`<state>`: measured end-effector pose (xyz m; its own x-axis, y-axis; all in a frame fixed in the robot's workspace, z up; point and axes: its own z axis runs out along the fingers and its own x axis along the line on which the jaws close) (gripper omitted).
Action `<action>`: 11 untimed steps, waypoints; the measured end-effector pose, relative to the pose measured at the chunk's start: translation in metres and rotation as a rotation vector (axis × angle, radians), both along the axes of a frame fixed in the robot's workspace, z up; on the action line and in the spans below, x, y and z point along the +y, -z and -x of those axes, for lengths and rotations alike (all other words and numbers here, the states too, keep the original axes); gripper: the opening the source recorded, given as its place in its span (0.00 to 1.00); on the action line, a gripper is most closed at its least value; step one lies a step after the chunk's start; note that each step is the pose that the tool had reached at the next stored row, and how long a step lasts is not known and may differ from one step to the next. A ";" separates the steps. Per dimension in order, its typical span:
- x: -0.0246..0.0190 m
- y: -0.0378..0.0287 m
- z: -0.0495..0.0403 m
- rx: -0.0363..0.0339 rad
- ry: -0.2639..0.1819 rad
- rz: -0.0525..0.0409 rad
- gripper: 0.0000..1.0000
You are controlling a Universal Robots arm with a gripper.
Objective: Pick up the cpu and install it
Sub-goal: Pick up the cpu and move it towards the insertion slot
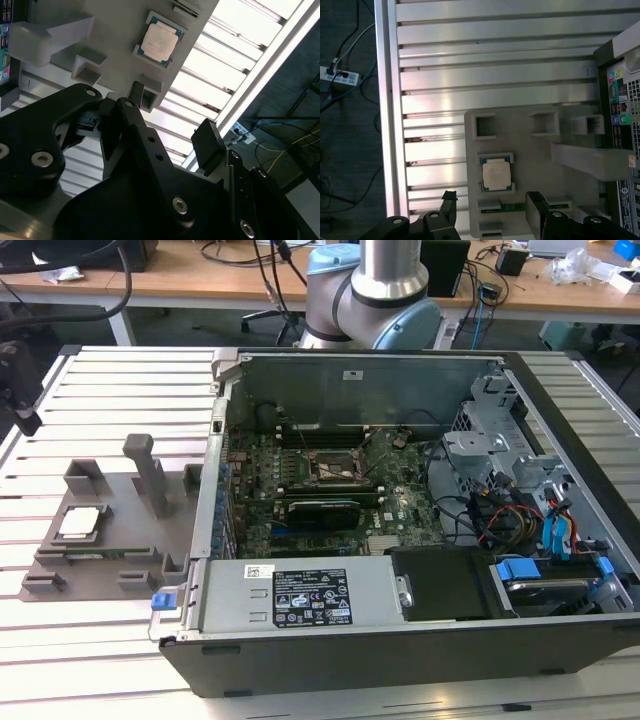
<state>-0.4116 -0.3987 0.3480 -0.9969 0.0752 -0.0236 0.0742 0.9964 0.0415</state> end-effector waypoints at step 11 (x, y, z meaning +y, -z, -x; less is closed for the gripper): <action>0.0000 0.0069 0.0000 -0.0001 0.000 -0.0001 0.66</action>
<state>-0.4116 -0.3987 0.3412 -0.9969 0.0752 -0.0236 0.0742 0.9964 0.0416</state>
